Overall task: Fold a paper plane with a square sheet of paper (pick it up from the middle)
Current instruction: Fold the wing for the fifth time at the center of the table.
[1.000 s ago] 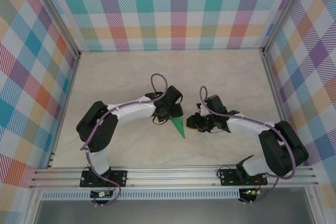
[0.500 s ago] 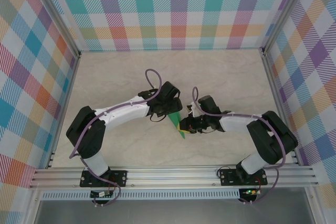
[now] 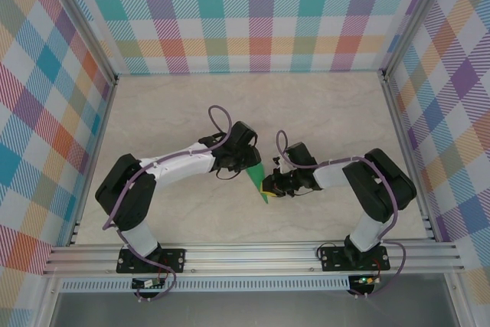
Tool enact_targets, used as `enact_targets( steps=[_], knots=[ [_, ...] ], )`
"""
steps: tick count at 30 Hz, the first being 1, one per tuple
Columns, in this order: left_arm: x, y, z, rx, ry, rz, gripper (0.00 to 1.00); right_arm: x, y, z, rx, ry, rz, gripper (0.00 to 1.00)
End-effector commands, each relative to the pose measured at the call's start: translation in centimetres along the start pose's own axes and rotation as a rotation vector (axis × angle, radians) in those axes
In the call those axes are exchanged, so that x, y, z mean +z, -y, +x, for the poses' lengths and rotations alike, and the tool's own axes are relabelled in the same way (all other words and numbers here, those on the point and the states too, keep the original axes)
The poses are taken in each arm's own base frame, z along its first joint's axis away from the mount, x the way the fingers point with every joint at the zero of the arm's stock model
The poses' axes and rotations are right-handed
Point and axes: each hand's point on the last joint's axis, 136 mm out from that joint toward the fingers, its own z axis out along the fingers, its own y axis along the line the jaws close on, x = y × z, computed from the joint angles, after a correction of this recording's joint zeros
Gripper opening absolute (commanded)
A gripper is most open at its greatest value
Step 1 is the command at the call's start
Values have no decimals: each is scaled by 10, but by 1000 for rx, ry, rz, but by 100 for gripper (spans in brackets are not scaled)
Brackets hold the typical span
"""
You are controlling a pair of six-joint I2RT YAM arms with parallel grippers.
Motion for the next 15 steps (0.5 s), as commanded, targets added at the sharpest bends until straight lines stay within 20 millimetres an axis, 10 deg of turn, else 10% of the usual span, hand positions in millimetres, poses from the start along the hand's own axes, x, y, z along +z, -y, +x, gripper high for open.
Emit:
enact_targets(
  steps=[1, 15],
  knots=[
    [12, 10, -1, -33, -40, 105, 35, 6, 19, 6, 35, -7, 38, 10],
    [59, -15, -2, -102, -86, 153, 30, 3, 18, 9, 38, -16, 48, 10]
  ],
)
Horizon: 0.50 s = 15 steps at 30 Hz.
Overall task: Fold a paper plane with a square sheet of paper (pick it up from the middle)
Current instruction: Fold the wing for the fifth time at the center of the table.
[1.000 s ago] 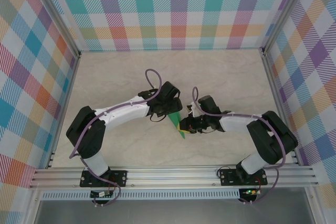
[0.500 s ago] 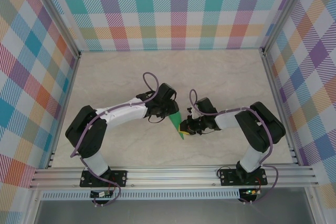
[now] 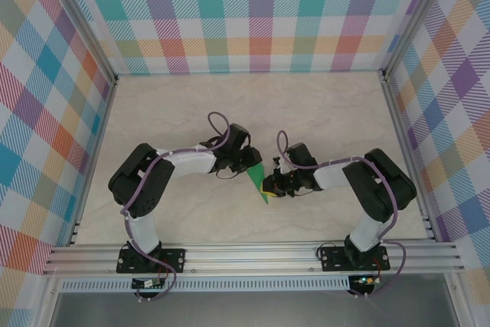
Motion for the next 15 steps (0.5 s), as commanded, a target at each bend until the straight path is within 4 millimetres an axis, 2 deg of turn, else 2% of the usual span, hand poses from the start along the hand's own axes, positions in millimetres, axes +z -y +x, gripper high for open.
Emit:
enact_targets(
  steps=[1, 6, 10, 15],
  knots=[
    [7, -15, -3, -22, 3, -16, 29, 2, 16, 8, 37, -16, 52, 10],
    [12, -42, 3, -20, -11, -119, 27, -2, -4, 1, 27, -3, 14, 15],
    [17, -51, 8, -23, -31, -143, 26, -9, -22, -6, 6, 21, 3, 18],
    [17, -55, 10, -24, -38, -154, 25, -29, -22, -9, -22, 103, 113, 30]
  ],
)
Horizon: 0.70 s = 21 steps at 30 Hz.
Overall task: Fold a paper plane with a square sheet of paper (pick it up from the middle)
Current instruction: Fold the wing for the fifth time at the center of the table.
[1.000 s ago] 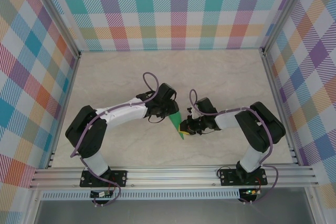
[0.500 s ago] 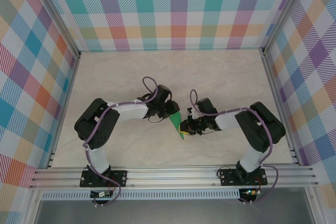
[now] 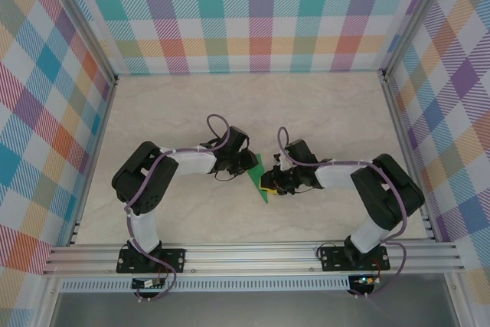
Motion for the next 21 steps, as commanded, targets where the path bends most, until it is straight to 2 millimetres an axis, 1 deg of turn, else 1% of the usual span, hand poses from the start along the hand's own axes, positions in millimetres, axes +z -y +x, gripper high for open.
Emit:
enact_targets(
  steps=[1, 2, 3, 4, 5, 6, 8, 9, 12, 15, 16, 18, 19, 21],
  knots=[
    [10, -37, 8, -11, -31, -111, 25, -19, -3, -4, -33, 70, 88, 37],
    [11, -36, 8, -12, -30, -111, 25, -24, -1, -4, -39, 84, 108, 42],
    [10, -36, 9, -10, -32, -108, 25, -30, -2, -4, -46, 102, 126, 45],
    [10, -35, 9, -9, -32, -105, 25, -36, -2, -4, -54, 120, 143, 51],
    [10, -34, 8, -10, -31, -103, 25, -42, -3, -5, -63, 141, 158, 58],
    [10, -34, 8, -10, -30, -102, 25, -50, -4, -5, -71, 168, 171, 69],
    [9, -33, 9, -8, -31, -96, 24, -65, -6, -6, -89, 221, 200, 97],
    [8, -33, 9, -7, -32, -96, 24, -75, -6, -7, -97, 257, 222, 100],
    [8, -33, 10, -5, -33, -96, 24, -101, -5, -10, -98, 353, 282, 100],
    [8, -32, 10, -5, -35, -92, 24, -127, 11, -7, 15, 434, 379, 100],
    [9, -33, 10, -5, -36, -95, 24, -133, 15, -6, 38, 452, 391, 98],
    [9, -34, 10, -7, -35, -99, 24, -136, 18, -5, 70, 459, 386, 95],
    [9, -33, 9, -6, -35, -99, 24, -134, 18, -4, 77, 452, 376, 93],
    [10, -33, 9, -6, -37, -99, 24, -122, 14, -3, 79, 404, 327, 84]
  ],
)
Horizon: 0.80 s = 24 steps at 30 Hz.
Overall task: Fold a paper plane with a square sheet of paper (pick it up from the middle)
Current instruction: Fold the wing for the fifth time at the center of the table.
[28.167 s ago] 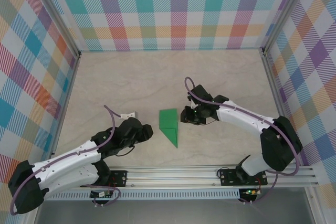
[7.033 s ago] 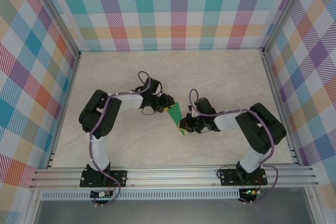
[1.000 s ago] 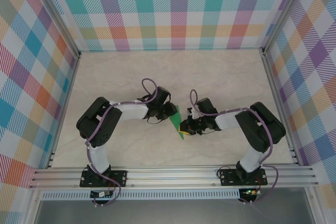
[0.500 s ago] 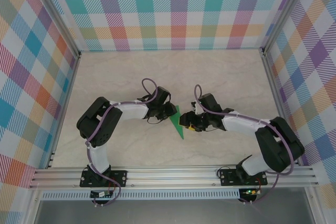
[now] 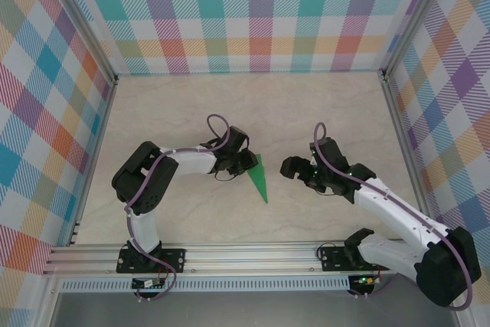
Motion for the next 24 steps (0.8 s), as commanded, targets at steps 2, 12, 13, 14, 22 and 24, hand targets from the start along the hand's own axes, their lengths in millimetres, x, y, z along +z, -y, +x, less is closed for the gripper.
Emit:
enact_targets(
  steps=[2, 12, 13, 14, 22, 24],
  knots=[
    [11, -34, 9, -11, -37, -103, 24, 15, -4, 16, 54, -111, -37, 71],
    [16, -33, 10, -15, -57, -109, 24, 52, -57, 47, 53, -347, -327, 15],
    [16, -33, 10, -15, -57, -111, 24, 54, -60, 48, 55, -360, -336, 9],
    [16, -33, 10, -16, -57, -111, 24, 57, -61, 49, 56, -371, -338, 7],
    [16, -34, 11, -17, -61, -114, 23, 85, -55, 58, 79, -425, -291, 0],
    [15, -36, 12, -17, -62, -117, 23, 89, -57, 59, 84, -435, -301, 0]
  ],
)
